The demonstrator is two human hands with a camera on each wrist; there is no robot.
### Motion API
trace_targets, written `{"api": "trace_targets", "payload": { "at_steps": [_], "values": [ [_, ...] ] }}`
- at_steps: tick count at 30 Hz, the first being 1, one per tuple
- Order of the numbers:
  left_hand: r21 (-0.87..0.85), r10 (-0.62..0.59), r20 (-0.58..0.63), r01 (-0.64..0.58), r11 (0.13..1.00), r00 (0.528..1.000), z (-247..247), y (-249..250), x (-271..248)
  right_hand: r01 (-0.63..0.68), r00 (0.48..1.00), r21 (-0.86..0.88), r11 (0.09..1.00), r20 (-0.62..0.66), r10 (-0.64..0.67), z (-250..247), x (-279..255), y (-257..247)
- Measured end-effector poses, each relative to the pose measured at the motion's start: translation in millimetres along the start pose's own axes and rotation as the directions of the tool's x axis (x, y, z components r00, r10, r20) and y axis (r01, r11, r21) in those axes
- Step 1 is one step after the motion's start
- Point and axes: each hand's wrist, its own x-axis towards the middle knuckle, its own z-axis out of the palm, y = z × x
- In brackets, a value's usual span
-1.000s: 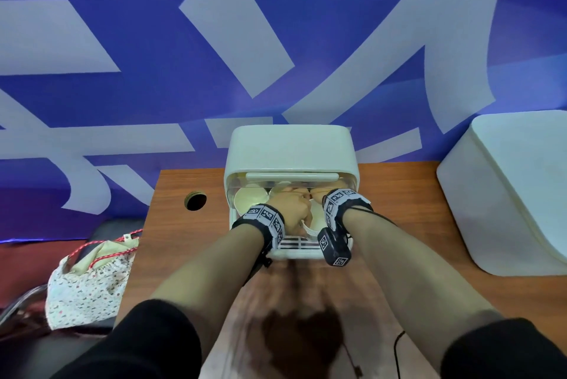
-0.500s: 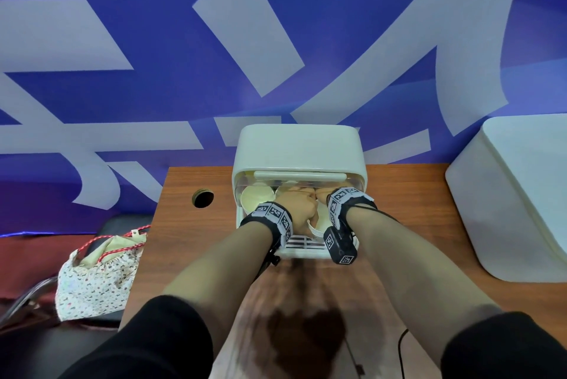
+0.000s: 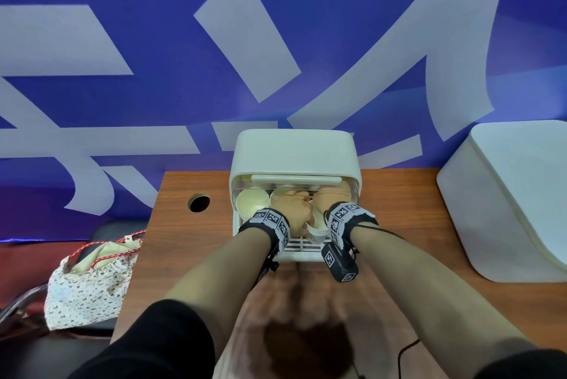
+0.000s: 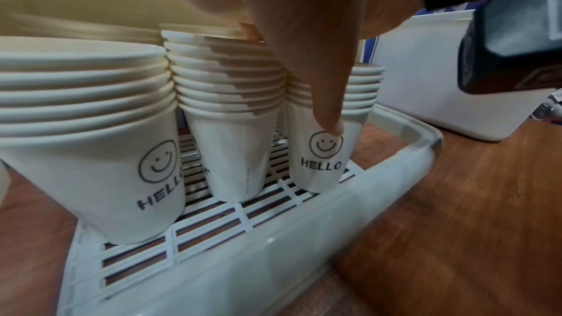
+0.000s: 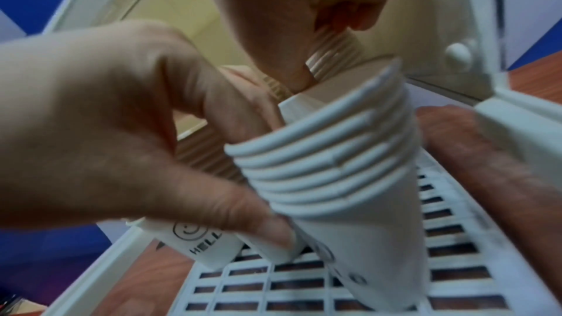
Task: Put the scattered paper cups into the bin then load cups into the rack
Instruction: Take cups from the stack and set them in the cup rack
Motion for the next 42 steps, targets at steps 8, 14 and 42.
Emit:
{"api": "trace_targets", "payload": {
  "at_steps": [8,14,42],
  "values": [
    [-0.030,0.027,-0.033,-0.028,0.999,0.999,10.8,4.2,-1.3,-0.056,0.988,0.151,0.987,-0.132,0.077,10.2,3.5,7.6],
    [-0.041,0.004,-0.044,-0.005,0.999,0.999,8.6,4.6,-1.0,0.004,0.984,0.197,0.980,-0.176,0.031,6.3,-14.4,-2.7],
    [-0.339,-0.589,-0.241,0.502,0.796,0.772,29.8,-17.5,-53.6,0.203,0.944,-0.338,0.919,-0.181,-0.275,18.6,-59.3,28.3]
  ]
}}
